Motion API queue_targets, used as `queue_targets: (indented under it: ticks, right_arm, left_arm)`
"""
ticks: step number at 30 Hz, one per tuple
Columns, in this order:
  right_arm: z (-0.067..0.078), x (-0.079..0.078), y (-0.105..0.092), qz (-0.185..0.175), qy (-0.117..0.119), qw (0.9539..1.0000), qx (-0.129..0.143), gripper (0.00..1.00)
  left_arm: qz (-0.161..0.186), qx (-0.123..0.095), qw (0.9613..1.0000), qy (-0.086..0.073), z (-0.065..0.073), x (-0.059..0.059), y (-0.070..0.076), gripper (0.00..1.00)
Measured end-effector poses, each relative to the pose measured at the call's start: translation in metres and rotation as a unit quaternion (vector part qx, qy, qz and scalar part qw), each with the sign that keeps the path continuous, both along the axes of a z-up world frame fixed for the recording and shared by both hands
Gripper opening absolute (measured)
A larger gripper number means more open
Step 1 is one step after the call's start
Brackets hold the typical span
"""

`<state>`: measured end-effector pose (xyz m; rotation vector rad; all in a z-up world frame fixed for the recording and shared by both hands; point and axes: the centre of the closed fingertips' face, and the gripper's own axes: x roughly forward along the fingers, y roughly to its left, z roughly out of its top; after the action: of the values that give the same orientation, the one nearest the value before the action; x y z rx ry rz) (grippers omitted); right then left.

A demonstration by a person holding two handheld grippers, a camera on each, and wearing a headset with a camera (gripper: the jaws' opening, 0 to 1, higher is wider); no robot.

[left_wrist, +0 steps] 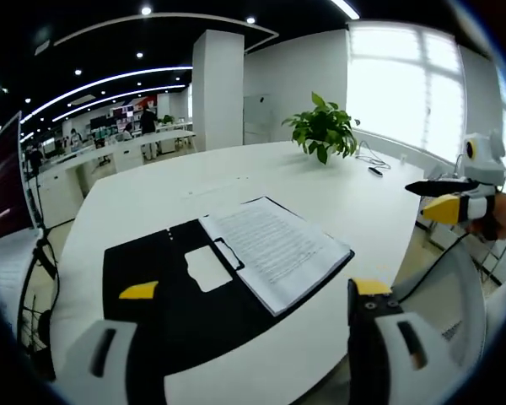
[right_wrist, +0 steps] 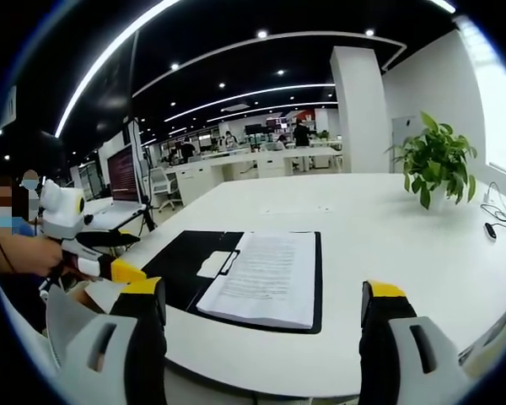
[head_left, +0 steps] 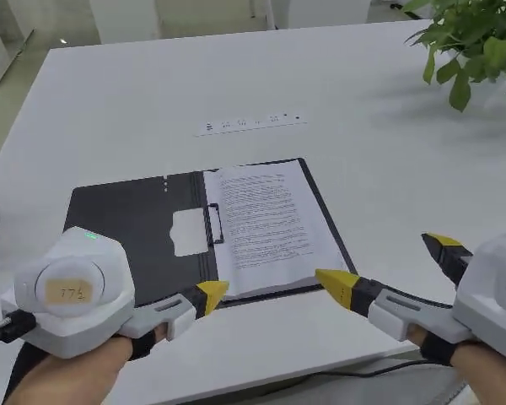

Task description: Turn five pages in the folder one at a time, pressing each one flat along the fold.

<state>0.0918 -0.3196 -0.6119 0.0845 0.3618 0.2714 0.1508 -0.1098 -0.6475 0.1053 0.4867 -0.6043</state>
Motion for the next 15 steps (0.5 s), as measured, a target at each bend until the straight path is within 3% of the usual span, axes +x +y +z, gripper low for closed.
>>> queue_targets:
  ticks: [6, 15]
  right_arm:
    - [0.001, -0.003, -0.002, -0.007, -0.002, 1.0000, 0.006, 0.95]
    - [0.005, -0.005, 0.001, -0.010, -0.011, 0.9998, 0.014, 0.95]
  left_arm:
    - [-0.026, 0.006, 0.9996, 0.005, -0.007, 0.008, -0.016, 0.89]
    - [-0.073, 0.007, 0.9972, 0.013, -0.021, 0.021, -0.051, 0.86]
